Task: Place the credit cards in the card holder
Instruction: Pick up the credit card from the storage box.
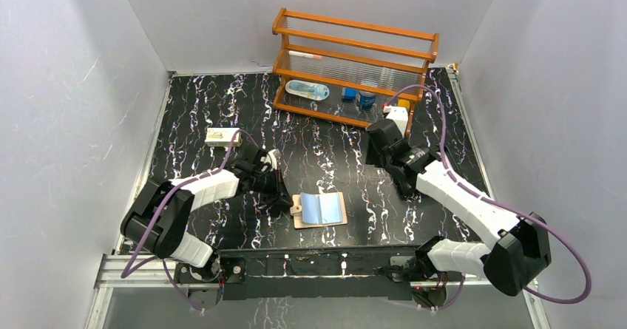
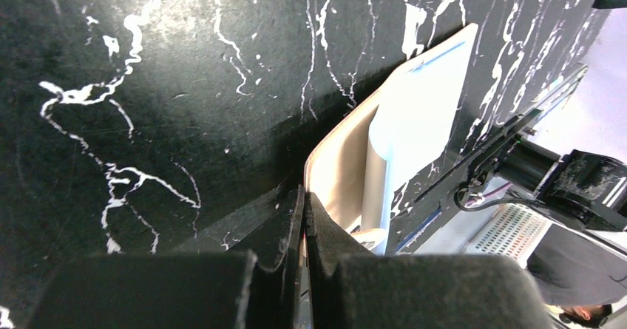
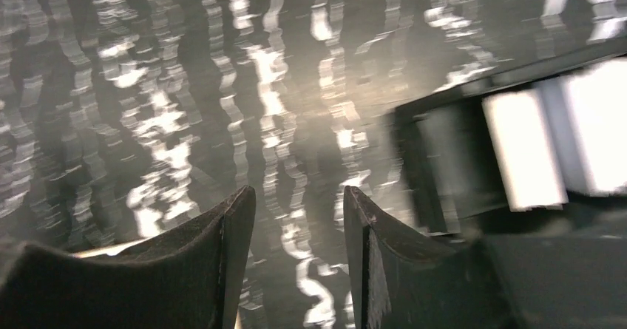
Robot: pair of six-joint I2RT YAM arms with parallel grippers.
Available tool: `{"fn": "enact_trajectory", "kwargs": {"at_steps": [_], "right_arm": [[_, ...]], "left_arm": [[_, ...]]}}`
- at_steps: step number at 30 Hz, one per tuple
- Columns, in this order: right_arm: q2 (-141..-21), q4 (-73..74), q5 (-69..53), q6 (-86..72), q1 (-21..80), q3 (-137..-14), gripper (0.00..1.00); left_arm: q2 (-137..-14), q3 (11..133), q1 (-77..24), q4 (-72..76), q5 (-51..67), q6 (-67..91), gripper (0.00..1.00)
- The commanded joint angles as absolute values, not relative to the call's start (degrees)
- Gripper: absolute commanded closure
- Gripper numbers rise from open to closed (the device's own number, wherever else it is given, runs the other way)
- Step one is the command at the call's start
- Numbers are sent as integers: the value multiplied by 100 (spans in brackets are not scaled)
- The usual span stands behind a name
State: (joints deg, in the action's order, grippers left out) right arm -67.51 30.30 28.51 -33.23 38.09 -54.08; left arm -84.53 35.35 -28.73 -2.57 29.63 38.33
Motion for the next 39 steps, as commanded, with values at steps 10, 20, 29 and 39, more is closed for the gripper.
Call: {"fn": "enact_trajectory", "kwargs": {"at_steps": [10, 20, 29, 39], "right_arm": [[-8340, 3798, 4749, -1028, 2539, -5789, 46], [-8685, 3206, 4811, -575, 2469, -5339, 37], [-9024, 2740, 4932, -198, 2126, -5061, 39], [-8746, 2247, 5100, 223, 1923, -4861, 52]], "left_arm": [[-7868, 3829, -2896, -1169, 2830, 3584, 100], [-7437, 3865, -2895, -1374, 2871, 3525, 100], [-7417, 3897, -2896, -1444, 2857, 3519, 100], [-7380, 3798, -2892, -1350, 2840, 3618, 100]]}}
